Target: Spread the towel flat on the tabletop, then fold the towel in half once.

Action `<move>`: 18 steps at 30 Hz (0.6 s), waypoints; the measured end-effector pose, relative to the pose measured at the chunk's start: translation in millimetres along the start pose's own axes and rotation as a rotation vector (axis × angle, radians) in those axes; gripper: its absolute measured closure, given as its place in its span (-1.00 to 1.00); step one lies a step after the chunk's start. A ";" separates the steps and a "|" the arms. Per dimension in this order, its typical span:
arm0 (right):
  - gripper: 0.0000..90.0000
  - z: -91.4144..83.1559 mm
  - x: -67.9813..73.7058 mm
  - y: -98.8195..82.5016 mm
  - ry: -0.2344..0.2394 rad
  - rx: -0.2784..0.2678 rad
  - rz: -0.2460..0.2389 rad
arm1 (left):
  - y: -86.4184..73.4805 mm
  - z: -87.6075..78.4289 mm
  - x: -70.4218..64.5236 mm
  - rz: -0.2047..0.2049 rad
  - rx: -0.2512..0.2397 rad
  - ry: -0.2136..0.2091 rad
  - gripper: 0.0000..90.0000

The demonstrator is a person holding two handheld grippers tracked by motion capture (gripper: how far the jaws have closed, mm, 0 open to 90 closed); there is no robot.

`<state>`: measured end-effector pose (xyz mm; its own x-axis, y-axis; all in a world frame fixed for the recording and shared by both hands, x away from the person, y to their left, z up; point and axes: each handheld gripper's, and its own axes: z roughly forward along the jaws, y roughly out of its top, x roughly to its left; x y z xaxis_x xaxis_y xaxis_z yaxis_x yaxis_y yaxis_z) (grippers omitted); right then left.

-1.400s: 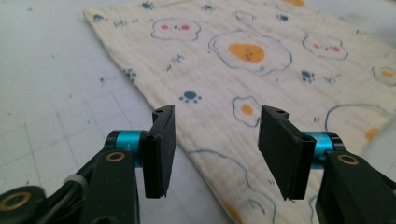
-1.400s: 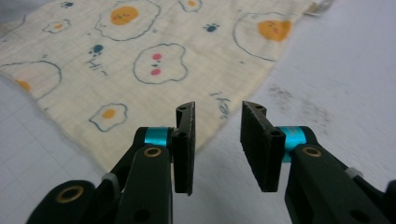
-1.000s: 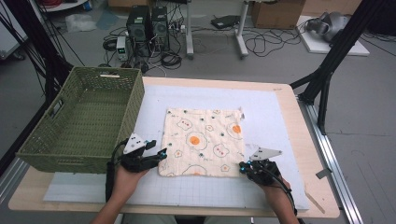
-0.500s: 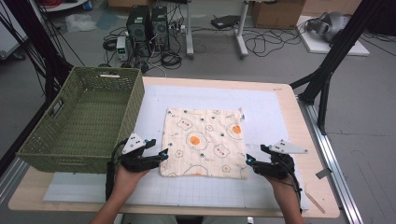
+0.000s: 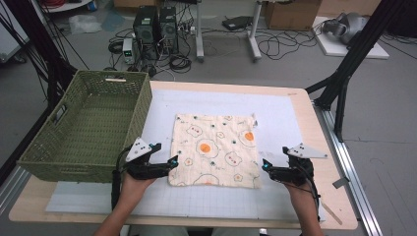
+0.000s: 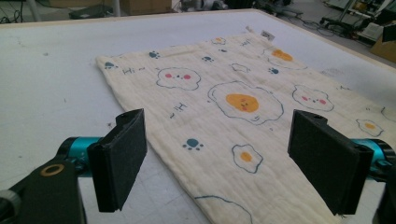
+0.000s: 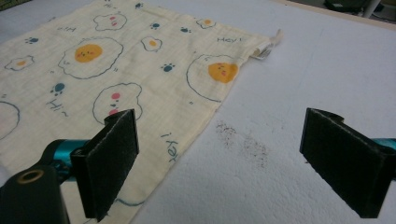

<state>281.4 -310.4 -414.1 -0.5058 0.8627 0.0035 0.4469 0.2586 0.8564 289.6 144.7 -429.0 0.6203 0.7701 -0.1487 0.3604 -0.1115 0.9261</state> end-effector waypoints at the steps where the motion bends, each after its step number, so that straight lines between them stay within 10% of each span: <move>1: -0.75 -1.0 -0.5 0.0 -0.001 -0.002 -0.001 | -0.3 0.8 0.7 0.004 0.008 -0.006 -0.54; 18: -0.75 6.1 -2.9 -4.0 0.014 0.009 0.019 | 11.0 14.6 11.6 -0.036 0.020 -0.024 -0.54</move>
<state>285.6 -311.3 -420.7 -0.5073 0.8613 0.0274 0.4632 0.2457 0.8515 310.9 143.2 -425.6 0.6236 0.7583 -0.1901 0.3962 -0.0969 0.9130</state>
